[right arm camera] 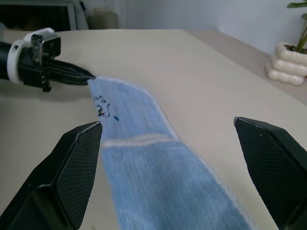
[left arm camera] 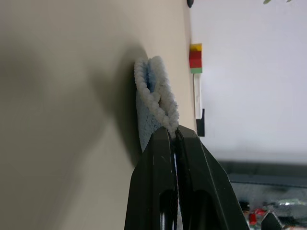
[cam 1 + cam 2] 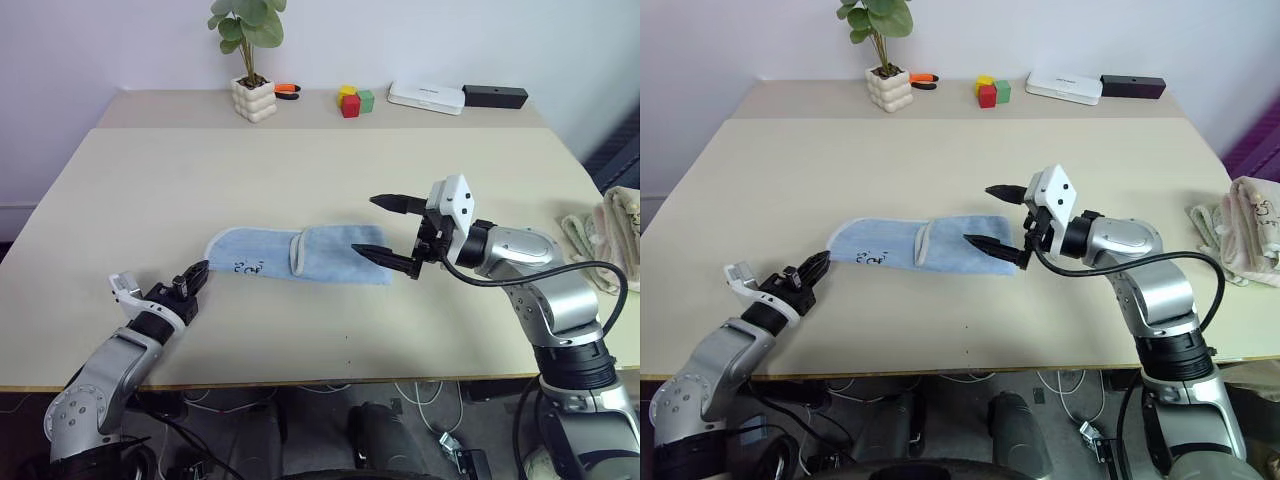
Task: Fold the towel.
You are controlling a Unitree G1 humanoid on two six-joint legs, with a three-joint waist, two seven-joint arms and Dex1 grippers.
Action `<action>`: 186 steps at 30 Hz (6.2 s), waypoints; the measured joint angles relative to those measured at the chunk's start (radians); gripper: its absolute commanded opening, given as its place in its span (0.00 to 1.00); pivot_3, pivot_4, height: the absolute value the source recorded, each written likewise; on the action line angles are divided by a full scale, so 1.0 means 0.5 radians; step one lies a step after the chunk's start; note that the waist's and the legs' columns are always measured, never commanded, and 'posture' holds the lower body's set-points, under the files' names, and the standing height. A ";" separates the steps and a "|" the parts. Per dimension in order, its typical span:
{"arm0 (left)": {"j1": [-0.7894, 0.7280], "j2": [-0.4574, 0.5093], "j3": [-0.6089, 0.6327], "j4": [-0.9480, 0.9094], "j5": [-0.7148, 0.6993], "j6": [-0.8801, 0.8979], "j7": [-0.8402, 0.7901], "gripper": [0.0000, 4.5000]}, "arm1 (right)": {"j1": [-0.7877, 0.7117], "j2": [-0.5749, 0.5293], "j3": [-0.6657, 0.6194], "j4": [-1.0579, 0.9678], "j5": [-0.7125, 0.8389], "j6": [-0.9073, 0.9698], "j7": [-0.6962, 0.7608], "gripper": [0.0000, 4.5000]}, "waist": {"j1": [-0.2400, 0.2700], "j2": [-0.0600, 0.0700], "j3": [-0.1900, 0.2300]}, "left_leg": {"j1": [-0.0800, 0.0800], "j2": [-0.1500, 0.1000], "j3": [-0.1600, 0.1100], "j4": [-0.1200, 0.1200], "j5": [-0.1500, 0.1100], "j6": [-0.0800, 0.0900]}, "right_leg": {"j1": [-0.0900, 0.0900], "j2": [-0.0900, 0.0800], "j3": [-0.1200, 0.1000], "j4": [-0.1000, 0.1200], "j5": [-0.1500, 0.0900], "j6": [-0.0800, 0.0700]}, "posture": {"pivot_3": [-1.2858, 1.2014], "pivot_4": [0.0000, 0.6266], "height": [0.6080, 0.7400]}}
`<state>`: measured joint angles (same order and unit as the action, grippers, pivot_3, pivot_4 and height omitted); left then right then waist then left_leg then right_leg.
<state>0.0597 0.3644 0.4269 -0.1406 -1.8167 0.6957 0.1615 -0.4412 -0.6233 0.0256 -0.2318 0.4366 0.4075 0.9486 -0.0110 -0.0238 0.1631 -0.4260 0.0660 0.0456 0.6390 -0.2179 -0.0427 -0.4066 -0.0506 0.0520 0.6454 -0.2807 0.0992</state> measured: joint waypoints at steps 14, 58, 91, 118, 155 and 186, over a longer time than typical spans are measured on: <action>-0.633 0.212 -0.541 -0.377 0.715 0.214 -0.661 0.01 | 0.416 -0.463 -0.326 0.056 -0.043 -0.218 0.291 1.00 | -0.002 -0.002 0.002 | -0.002 -0.002 0.005 -0.017 -0.002 0.004 | 0.004 0.004 0.002 -0.030 0.006 -0.007 | 0.52 0.24 1.00; -1.500 -0.418 -1.267 0.607 2.411 0.050 -2.197 0.99 | 0.370 -0.360 -0.392 0.001 -0.053 -0.230 -0.003 1.00 | -0.008 -0.002 0.003 | -0.003 -0.001 -0.001 -0.016 -0.001 0.005 | 0.004 0.010 0.002 -0.025 0.010 0.010 | 0.52 0.24 1.00; -1.337 -0.692 -0.910 0.777 2.838 -0.413 -1.317 0.01 | 0.112 1.126 0.133 0.580 -0.705 -0.184 -1.636 0.00 | -0.002 0.000 0.003 | -0.003 -0.002 -0.001 -0.015 0.000 0.003 | 0.001 0.009 0.002 -0.016 0.016 0.021 | 0.52 0.24 1.00; -1.299 -0.555 -0.812 0.992 2.970 -0.653 -1.357 0.06 | 0.221 1.021 0.003 0.787 -0.884 -0.453 -1.721 0.00 | -0.014 0.001 0.001 | 0.000 -0.002 -0.001 -0.016 0.000 0.003 | 0.000 0.010 0.002 -0.010 0.015 0.021 | 0.52 0.24 1.00; -1.046 0.626 -0.525 0.419 2.348 -0.282 -2.690 1.00 | -0.129 0.552 -1.045 0.335 1.326 1.961 -1.630 0.99 | -0.010 0.003 0.004 | -0.002 0.001 0.001 -0.016 0.000 0.003 | -0.008 0.008 0.002 0.000 0.008 0.011 | 0.52 0.24 1.00; -0.830 0.774 -0.421 0.202 2.218 -0.393 -2.840 1.00 | -0.103 0.775 -0.686 0.586 1.076 1.858 -1.551 0.35 | -0.055 0.002 0.004 | -0.004 0.003 0.001 -0.019 0.000 0.003 | -0.011 0.010 0.002 0.000 0.008 0.012 | 0.52 0.24 1.00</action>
<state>-0.3552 0.7513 0.2166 -0.0396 -0.7078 0.4993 -1.2583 -0.4929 -0.2359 -0.3172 0.0612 0.9744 1.3366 0.1731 -0.0385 -0.0226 0.1653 -0.4281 0.0674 0.0461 0.6297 -0.2178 -0.0411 -0.4121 -0.0457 0.0532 0.6455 -0.2767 0.1053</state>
